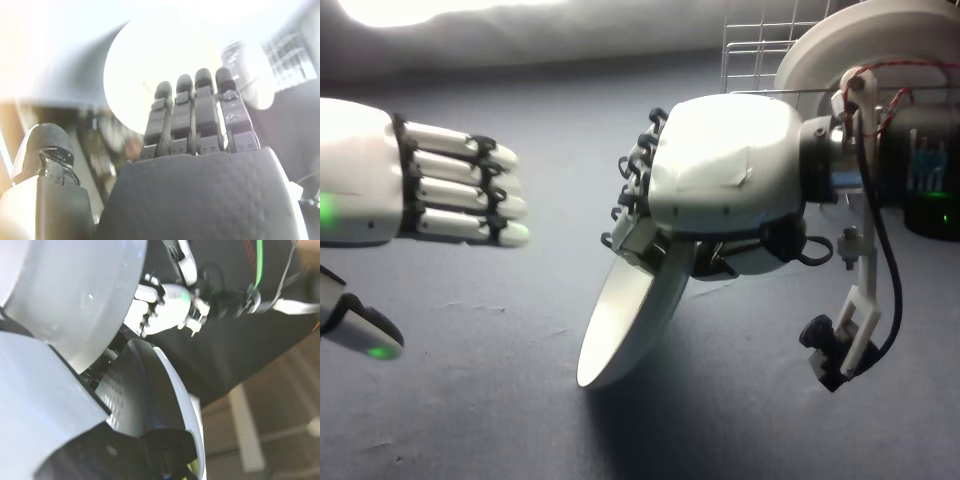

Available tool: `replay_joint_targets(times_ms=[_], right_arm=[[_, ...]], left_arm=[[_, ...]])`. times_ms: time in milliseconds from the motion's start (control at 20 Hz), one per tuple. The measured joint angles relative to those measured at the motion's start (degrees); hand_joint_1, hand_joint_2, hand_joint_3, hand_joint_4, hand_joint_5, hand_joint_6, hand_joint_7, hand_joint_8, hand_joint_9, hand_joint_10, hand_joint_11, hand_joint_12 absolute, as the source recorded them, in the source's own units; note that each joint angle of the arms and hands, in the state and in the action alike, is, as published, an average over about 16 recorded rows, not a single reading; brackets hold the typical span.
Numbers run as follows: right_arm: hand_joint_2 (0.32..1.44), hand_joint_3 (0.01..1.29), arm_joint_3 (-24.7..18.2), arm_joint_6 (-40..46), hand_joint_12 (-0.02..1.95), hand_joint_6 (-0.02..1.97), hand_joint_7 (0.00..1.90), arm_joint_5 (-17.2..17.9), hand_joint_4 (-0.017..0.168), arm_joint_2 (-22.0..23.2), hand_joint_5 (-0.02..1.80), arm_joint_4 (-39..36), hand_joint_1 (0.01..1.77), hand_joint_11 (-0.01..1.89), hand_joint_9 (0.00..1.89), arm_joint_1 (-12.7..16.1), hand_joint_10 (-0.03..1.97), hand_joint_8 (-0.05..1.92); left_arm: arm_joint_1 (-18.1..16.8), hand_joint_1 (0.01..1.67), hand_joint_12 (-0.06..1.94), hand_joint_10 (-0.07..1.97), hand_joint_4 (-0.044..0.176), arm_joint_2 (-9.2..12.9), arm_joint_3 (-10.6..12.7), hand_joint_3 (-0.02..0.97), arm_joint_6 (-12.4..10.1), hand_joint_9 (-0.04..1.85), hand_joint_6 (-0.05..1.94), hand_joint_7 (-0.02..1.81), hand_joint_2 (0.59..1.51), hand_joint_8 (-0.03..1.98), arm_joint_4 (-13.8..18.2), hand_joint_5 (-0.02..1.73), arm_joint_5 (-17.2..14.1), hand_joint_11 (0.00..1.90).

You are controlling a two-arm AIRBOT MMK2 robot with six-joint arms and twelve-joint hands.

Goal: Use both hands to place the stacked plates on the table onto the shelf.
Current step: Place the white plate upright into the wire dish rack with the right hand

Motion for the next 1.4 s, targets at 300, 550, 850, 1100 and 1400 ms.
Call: replay_joint_targets(times_ms=[300,550,850,1100,1400], right_arm=[[1.0,0.01,-1.3,-0.01,1.3,1.06,1.0,0.4,0.0,1.5,0.89,9.55,1.35,0.76,0.95,0.95,1.15,0.91],[1.0,0.01,-2.02,0.39,1.31,1.07,1.01,0.77,0.0,2.81,0.9,16.93,1.36,0.76,0.96,1.98,1.15,0.92],[1.0,0.01,-3.42,1.51,1.32,1.07,1.0,0.03,0.0,4.86,0.9,25.01,1.36,0.76,0.95,4.17,1.15,0.92],[1.0,0.01,-4.75,3.06,1.31,1.08,1.01,-2.0,-0.002,6.7,0.9,32.22,1.37,0.75,0.95,6.63,1.14,0.92],[1.0,0.01,-6.36,4.84,1.31,1.08,1.01,-5.98,-0.003,8.83,0.89,42.51,1.37,0.75,0.95,9.79,1.13,0.91]], left_arm=[[-3.35,0.02,0.2,0.01,0.002,3.05,-1.8,-0.003,1.98,0.14,0.0,0.14,1.105,0.01,2.29,0.13,4.95,0.04],[-4.93,0.02,0.2,0.01,0.003,4.44,-2.06,-0.003,2.63,0.15,0.0,0.15,1.104,0.01,3.61,0.13,7.32,0.05],[-5.47,0.01,0.21,0.01,0.003,5.16,-0.63,-0.003,2.74,0.15,0.0,0.15,1.102,0.01,4.73,0.13,8.89,0.04],[-5.16,0.01,0.21,0.01,0.003,5.23,1.21,-0.002,1.66,0.15,0.0,0.15,1.101,0.01,4.82,0.13,8.31,0.04],[-4.6,0.02,0.21,0.01,0.003,4.93,3.56,-0.003,0.78,0.16,0.0,0.16,1.101,0.01,4.89,0.14,7.47,0.04]])
